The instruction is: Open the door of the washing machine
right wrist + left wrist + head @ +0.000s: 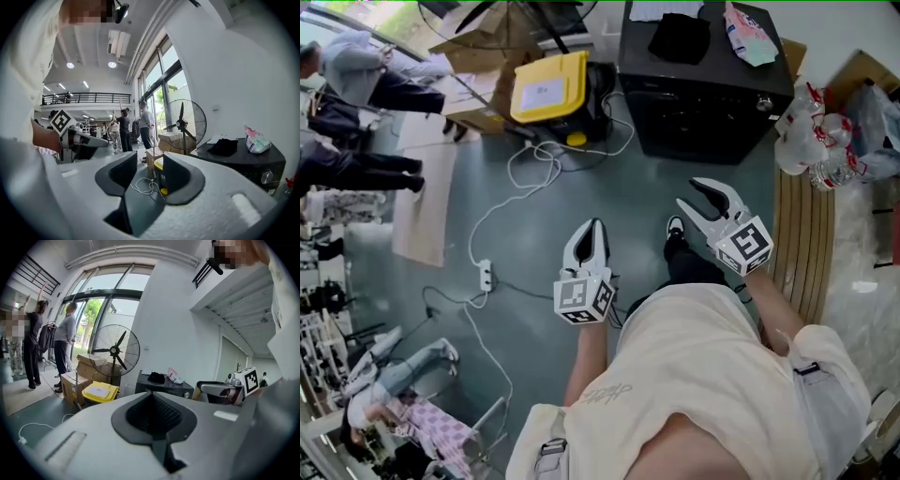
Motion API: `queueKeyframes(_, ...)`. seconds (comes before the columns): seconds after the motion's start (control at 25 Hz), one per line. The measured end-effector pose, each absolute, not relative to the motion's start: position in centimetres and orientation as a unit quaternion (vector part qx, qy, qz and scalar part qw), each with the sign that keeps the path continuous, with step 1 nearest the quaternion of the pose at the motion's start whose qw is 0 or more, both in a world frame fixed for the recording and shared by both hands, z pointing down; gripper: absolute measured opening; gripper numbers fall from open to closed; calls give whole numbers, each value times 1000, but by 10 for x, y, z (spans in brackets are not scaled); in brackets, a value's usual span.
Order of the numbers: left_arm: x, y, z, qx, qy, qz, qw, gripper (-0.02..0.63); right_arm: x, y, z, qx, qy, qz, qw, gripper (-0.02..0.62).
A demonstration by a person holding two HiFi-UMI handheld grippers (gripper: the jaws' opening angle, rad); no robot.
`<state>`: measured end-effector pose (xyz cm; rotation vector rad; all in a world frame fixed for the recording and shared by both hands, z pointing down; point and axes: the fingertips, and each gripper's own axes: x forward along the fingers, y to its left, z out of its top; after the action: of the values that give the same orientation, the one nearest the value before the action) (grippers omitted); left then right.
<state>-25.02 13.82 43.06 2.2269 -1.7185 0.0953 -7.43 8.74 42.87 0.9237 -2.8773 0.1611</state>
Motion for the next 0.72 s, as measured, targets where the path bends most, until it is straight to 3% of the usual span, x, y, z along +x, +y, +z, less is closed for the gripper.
queueKeyframes(0.44, -240, -12, 416, 800, -580, 32, 149, 17, -78, -33, 441, 295, -953, 48, 55, 173)
queueKeyframes(0.72, -237, -49, 425, 797, -577, 56, 172, 17, -85, -82, 454, 292, -952, 69, 51, 174)
